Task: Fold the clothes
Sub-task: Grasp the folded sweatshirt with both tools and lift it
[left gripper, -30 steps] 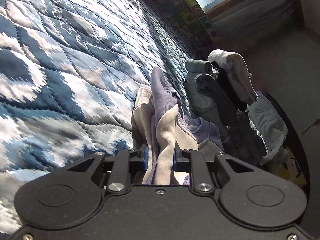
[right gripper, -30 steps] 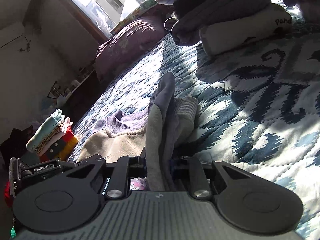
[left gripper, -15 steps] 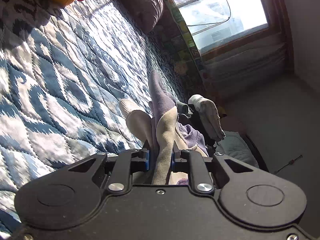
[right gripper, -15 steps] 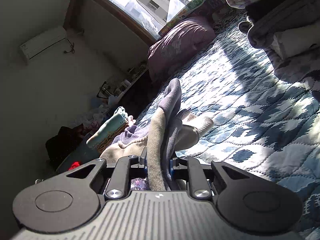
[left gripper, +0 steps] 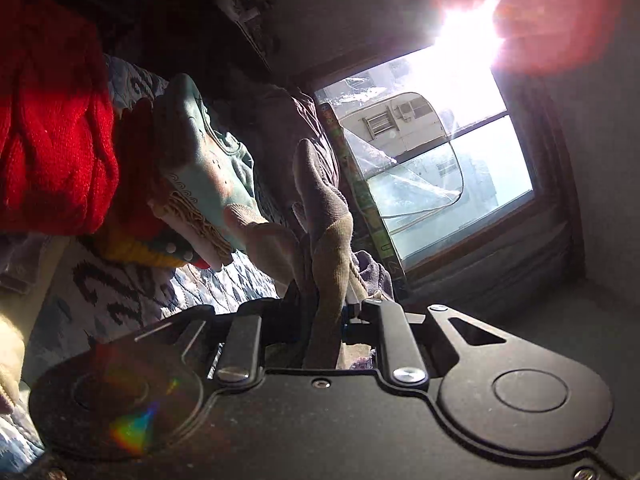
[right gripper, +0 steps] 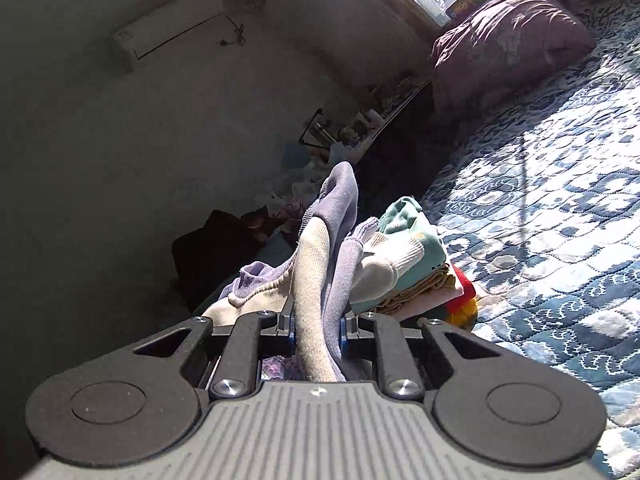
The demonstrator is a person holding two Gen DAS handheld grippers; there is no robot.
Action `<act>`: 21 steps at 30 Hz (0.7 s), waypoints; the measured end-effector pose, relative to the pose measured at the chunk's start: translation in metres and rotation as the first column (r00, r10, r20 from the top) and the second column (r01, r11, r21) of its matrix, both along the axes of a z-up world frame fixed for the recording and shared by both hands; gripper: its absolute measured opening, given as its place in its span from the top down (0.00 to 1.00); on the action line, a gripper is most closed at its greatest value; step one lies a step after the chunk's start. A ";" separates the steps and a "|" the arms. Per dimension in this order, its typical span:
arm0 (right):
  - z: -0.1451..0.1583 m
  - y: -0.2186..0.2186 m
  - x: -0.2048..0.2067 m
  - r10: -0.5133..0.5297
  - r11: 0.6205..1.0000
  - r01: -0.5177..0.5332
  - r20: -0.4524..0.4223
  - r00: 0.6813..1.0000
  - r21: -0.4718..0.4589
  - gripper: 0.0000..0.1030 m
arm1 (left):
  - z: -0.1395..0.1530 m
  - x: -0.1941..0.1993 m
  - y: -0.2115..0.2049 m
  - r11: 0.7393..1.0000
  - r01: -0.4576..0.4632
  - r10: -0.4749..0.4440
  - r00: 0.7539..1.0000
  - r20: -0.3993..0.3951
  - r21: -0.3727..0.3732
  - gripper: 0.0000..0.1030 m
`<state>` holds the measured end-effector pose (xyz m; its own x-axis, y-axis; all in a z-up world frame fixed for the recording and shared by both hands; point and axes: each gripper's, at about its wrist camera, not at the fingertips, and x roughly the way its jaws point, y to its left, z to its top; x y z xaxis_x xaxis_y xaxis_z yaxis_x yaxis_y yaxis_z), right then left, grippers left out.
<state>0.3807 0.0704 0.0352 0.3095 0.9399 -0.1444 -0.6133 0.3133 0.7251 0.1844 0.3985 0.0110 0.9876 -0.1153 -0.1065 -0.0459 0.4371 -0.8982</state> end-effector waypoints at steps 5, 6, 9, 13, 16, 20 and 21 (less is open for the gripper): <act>0.026 0.062 0.061 0.050 0.997 -0.049 -0.027 0.998 0.054 0.81 | 0.027 0.044 0.054 0.998 -0.061 0.060 0.998 0.026 0.007 0.85; 0.031 0.073 0.073 0.059 0.996 -0.057 -0.033 0.998 0.064 0.81 | 0.031 0.056 0.064 0.997 -0.074 0.073 0.997 0.029 0.001 0.85; 0.035 0.103 0.112 0.074 0.994 -0.068 -0.063 0.995 0.087 0.81 | 0.025 0.086 0.090 0.993 -0.106 0.107 0.994 0.020 -0.045 0.85; 0.012 0.140 0.159 0.063 0.997 -0.059 -0.103 0.993 0.043 0.81 | 0.003 0.126 0.115 0.982 -0.171 0.166 0.984 -0.066 -0.077 0.85; -0.032 0.169 0.177 0.016 0.989 -0.038 -0.148 0.989 -0.143 0.80 | -0.033 0.159 0.111 0.978 -0.193 0.207 0.920 -0.334 0.076 0.84; -0.072 0.174 0.171 -0.037 0.980 0.006 -0.151 0.988 -0.199 0.78 | -0.053 0.152 0.107 0.972 -0.217 0.235 0.914 -0.332 0.089 0.80; -0.070 0.172 0.170 -0.042 0.980 0.012 -0.146 0.988 -0.198 0.78 | -0.051 0.152 0.106 0.972 -0.213 0.234 0.912 -0.337 0.100 0.80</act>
